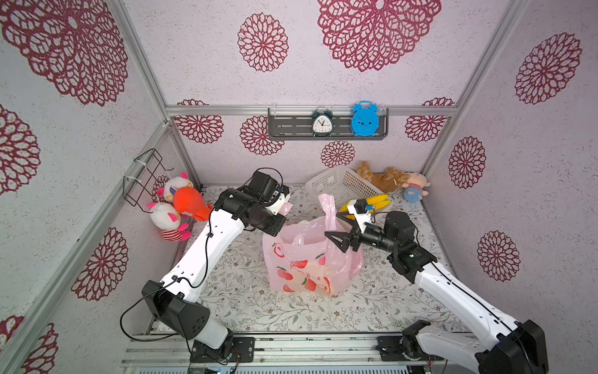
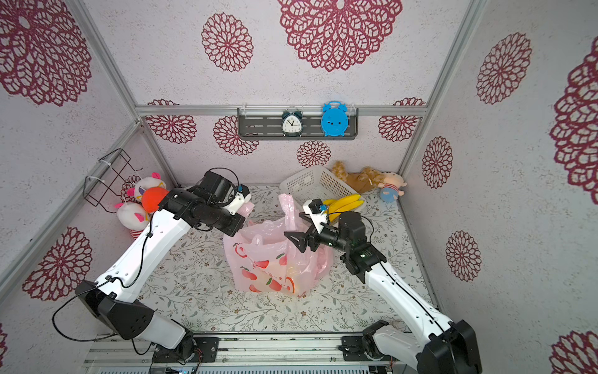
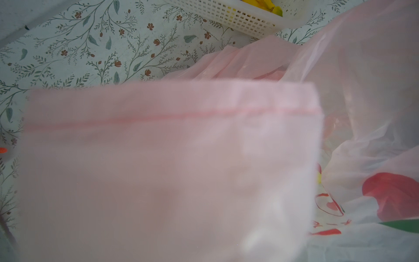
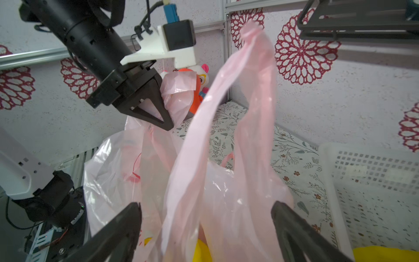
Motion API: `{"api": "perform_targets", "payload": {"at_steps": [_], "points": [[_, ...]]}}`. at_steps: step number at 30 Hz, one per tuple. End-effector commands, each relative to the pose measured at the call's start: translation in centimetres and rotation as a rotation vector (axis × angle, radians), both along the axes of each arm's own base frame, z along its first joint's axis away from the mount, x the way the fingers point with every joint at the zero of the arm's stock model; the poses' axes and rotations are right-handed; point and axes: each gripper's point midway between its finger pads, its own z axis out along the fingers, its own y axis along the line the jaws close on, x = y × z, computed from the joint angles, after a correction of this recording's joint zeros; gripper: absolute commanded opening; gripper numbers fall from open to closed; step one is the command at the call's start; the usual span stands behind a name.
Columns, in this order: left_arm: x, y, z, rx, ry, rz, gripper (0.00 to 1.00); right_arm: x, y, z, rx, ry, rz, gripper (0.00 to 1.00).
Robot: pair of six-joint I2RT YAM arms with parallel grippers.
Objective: Place the banana into a plastic bag & tie a knot
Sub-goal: Adjust the plastic bag.
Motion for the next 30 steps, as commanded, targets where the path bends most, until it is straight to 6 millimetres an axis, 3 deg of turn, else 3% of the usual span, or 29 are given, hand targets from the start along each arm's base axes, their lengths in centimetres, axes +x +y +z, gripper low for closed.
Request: {"api": "perform_targets", "payload": {"at_steps": [1,5,15,30], "points": [[0.4,-0.3,1.3,-0.023,-0.056,-0.019,0.00,-0.1,-2.1,3.8,0.062,-0.058,-0.040,0.99],[0.5,-0.6,1.5,-0.040,-0.060,-0.032,0.00,-0.3,-3.1,4.2,0.088,-0.045,0.014,0.99],[0.2,-0.9,1.3,-0.062,-0.050,-0.053,0.00,-1.1,-0.9,4.0,0.105,0.015,0.296,0.99],[0.2,-0.9,1.1,-0.062,-0.045,-0.050,0.00,2.5,-0.8,3.8,0.085,-0.002,0.184,0.99]]}}
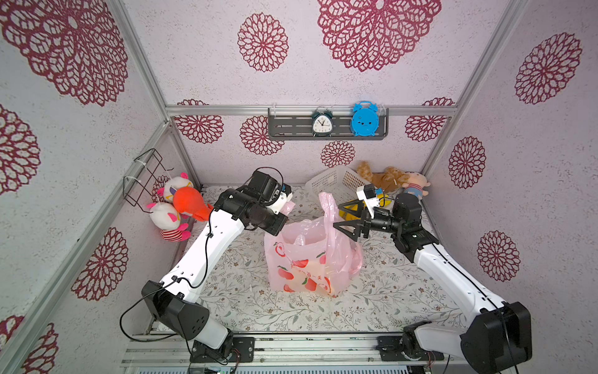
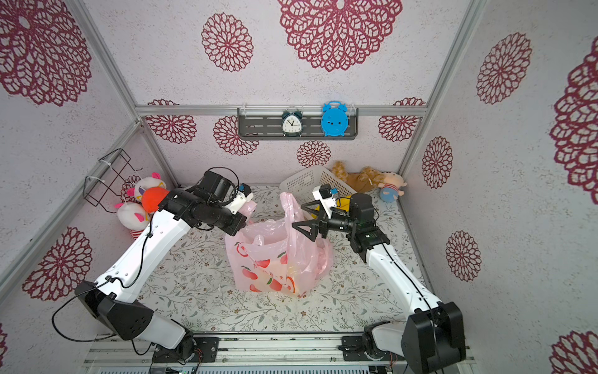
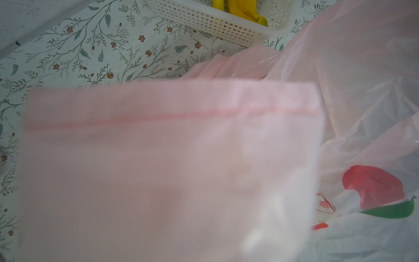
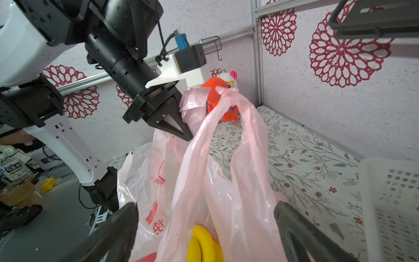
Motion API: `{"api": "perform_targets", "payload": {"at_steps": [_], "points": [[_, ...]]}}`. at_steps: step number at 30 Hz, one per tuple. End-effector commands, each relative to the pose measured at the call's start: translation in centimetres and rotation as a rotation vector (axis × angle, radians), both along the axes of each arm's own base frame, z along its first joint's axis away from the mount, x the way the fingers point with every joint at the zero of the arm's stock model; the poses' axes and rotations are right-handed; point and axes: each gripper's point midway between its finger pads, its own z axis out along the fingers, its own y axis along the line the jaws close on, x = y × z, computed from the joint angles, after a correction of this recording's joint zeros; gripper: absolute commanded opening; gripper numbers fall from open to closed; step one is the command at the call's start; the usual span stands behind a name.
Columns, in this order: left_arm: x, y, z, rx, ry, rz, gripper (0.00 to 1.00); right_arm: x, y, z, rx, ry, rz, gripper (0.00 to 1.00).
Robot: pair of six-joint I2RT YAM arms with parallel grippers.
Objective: Place the banana into a plastic bag & tie a knot
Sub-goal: Adjust the plastic bag.
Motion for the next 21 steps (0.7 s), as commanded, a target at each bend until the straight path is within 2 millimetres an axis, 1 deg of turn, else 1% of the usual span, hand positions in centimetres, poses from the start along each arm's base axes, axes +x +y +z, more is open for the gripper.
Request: {"api": "perform_targets", "payload": {"at_steps": [1,6,9,12,17,21], "points": [[0.0,0.0,0.9,-0.023,-0.029,-0.011,0.00,0.9,-0.3,2.7,0.026,-0.099,-0.050,0.99],[0.0,0.0,0.8,-0.020,-0.029,-0.013,0.00,0.5,0.2,4.4,0.056,-0.106,0.014,0.99],[0.1,-0.1,0.7,-0.021,-0.026,-0.013,0.00,-0.1,0.7,4.7,0.066,-0.101,0.058,0.99],[0.1,0.0,0.6,-0.020,-0.026,-0.013,0.00,-0.2,1.2,4.3,0.055,-0.093,0.071,0.99],[0.2,-0.1,0.7,-0.022,-0.025,-0.014,0.00,1.5,1.4,3.4,0.025,-0.076,0.011,0.99],[0.2,-0.1,0.6,-0.022,-0.023,-0.015,0.00,1.5,1.6,2.2,0.002,-0.058,0.017,0.99]]}}
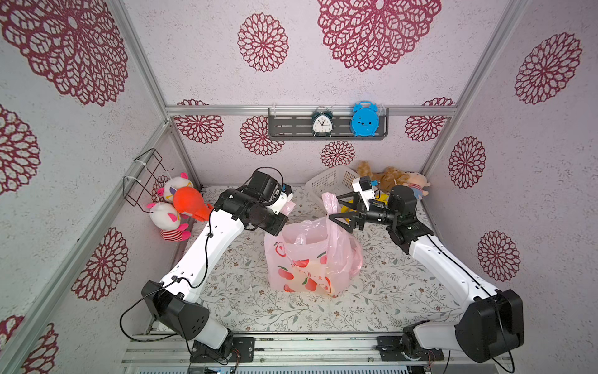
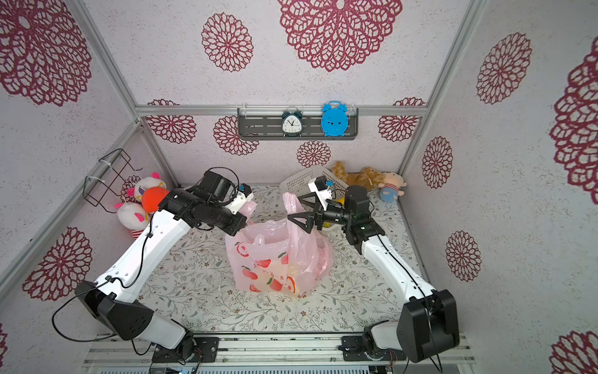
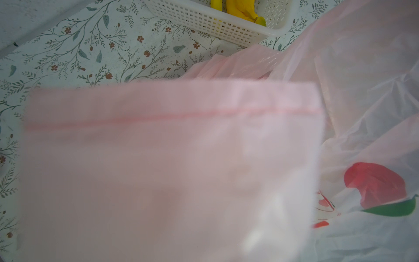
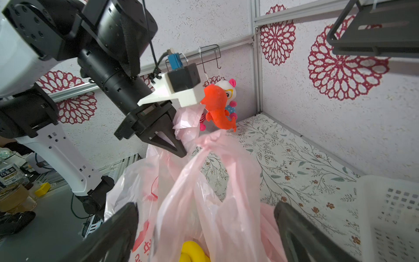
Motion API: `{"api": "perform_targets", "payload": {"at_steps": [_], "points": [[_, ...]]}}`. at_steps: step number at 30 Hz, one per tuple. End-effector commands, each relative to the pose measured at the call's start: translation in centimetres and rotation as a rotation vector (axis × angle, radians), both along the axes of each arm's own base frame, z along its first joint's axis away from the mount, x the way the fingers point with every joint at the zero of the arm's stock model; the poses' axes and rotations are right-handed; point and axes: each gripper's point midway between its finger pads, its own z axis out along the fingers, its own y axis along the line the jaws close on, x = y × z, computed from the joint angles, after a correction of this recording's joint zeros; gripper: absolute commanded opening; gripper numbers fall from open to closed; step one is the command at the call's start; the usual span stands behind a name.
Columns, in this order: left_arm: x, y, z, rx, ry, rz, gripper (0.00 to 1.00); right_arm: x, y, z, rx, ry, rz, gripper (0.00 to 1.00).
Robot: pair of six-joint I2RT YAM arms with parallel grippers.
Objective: Place the banana into a plastic bag & tie a knot
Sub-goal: Adjust the plastic bag.
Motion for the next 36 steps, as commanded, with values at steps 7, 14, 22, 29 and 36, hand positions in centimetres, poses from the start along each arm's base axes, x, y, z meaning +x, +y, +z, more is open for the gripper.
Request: {"api": "perform_targets", "payload": {"at_steps": [7,14,22,29,36], "points": [[0.4,-0.2,0.5,-0.017,-0.018,-0.012,0.00,-2.2,1.0,-1.3,-0.041,-0.008,0.066,0.99],[0.5,-0.4,0.2,-0.015,-0.011,-0.014,0.00,-3.5,0.7,-2.6,-0.048,-0.008,0.046,0.99],[0.5,-0.3,0.3,-0.017,-0.011,-0.010,0.00,-1.8,0.1,-3.9,-0.090,-0.020,-0.057,0.99],[0.4,-0.2,0.5,-0.020,-0.014,-0.008,0.00,-0.3,-1.1,-3.0,-0.101,-0.069,-0.187,0.99],[0.3,-0.2,0.4,-0.019,-0.013,-0.008,0.00,-0.4,-1.0,-4.4,-0.124,-0.034,-0.168,0.99]]}}
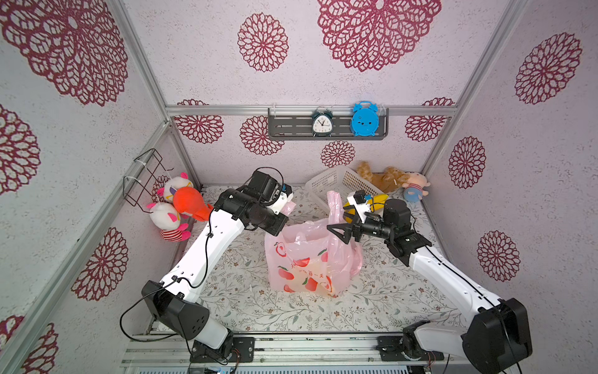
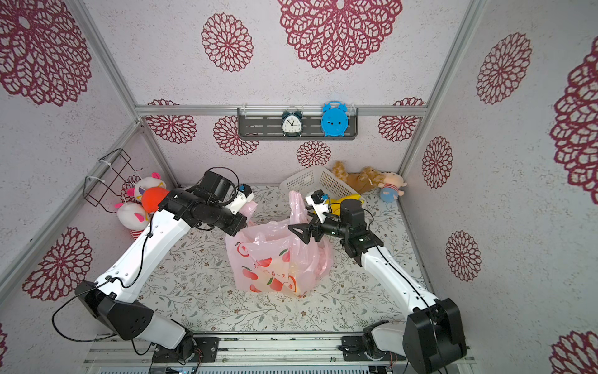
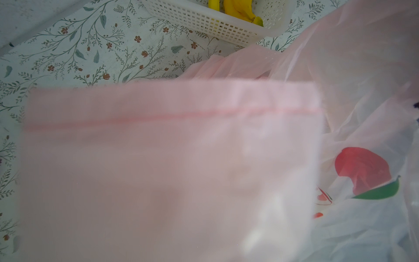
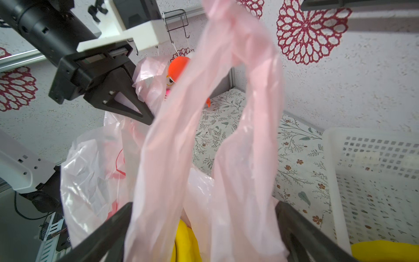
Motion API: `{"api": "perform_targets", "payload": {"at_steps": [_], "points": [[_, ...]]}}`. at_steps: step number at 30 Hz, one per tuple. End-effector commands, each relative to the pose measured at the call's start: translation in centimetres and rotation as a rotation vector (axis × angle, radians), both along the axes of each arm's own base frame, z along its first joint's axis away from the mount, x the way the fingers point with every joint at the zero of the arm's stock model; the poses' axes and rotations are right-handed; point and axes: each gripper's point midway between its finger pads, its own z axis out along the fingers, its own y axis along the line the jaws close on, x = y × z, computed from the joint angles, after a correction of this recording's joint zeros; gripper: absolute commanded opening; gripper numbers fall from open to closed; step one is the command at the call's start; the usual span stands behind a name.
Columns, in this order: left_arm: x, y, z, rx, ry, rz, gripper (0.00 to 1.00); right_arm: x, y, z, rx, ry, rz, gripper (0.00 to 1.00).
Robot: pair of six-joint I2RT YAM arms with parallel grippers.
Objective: Place the banana into a plastic bag & tie a knot
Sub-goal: Adjust the plastic bag.
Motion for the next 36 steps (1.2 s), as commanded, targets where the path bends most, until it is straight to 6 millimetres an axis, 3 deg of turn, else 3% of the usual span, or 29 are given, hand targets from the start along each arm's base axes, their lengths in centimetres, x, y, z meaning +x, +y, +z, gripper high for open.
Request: {"api": "perform_targets", "payload": {"at_steps": [1,7,8,9,12,14,18,22,27,31,36], "points": [[0.4,-0.2,0.3,-0.014,-0.016,-0.003,0.00,-0.3,-0.2,0.6,-0.005,-0.041,0.008,0.99],[0.5,-0.4,0.3,-0.021,-0.018,-0.010,0.00,0.0,-0.2,0.3,0.014,-0.051,0.043,0.98],[0.5,-0.4,0.3,-0.022,-0.019,-0.014,0.00,0.0,-0.1,0.5,0.025,-0.053,0.059,0.95],[0.5,-0.4,0.2,-0.023,-0.020,-0.017,0.00,-0.1,0.1,0.6,0.030,-0.050,0.084,0.85],[0.8,-0.9,0.4,-0.034,-0.043,-0.043,0.00,0.1,0.7,1.0,0.044,-0.034,0.118,0.34],[1.0,-1.0,0.6,-0.042,-0.065,-0.053,0.00,0.2,0.8,1.3,0.058,-0.036,0.122,0.30],[1.7,-0.8,1.7,-0.036,-0.118,-0.040,0.00,0.1,0.7,2.6,0.073,-0.049,0.116,0.00],[1.7,-0.4,2.6,-0.019,-0.110,0.004,0.00,0.0,0.7,4.6,0.072,-0.052,0.110,0.00],[-1.0,-0.4,2.5,0.064,-0.039,0.000,0.00,-1.2,0.5,6.3,0.055,-0.073,0.110,0.00],[-1.0,0.6,1.3,0.149,-0.033,0.000,0.00,-0.2,0.4,3.3,-0.045,-0.022,0.042,0.00],[1.7,-1.0,-0.1,0.169,-0.070,-0.041,0.00,2.3,-0.2,-2.7,-0.167,0.097,-0.069,0.00]]}}
